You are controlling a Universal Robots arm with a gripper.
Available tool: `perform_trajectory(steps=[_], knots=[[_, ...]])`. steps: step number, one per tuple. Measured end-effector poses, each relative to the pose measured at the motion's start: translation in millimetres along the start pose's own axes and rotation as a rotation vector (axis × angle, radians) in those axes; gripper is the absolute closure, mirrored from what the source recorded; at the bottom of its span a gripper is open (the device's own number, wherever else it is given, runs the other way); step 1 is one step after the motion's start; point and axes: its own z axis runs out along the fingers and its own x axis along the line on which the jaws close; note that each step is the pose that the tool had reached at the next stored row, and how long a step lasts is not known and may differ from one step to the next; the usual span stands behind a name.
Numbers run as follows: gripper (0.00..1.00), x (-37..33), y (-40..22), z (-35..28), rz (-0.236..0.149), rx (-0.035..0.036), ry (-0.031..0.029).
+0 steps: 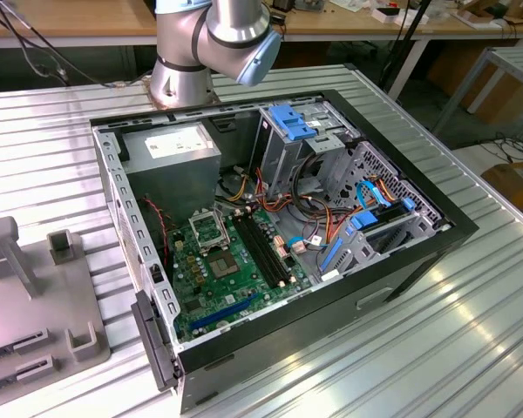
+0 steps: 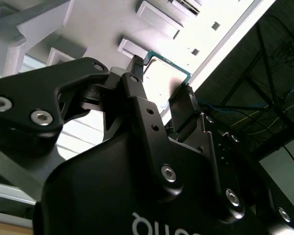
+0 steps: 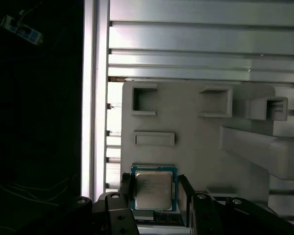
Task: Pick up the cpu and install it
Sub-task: 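Pick up the cpu and move it towards the insertion slot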
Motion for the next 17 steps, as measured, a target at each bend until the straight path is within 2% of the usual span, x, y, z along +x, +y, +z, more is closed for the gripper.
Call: perform_trajectory(steps=[17], knots=[[0.53,0.2,0.0,-6.8,0.000,0.0000,0.0006]])
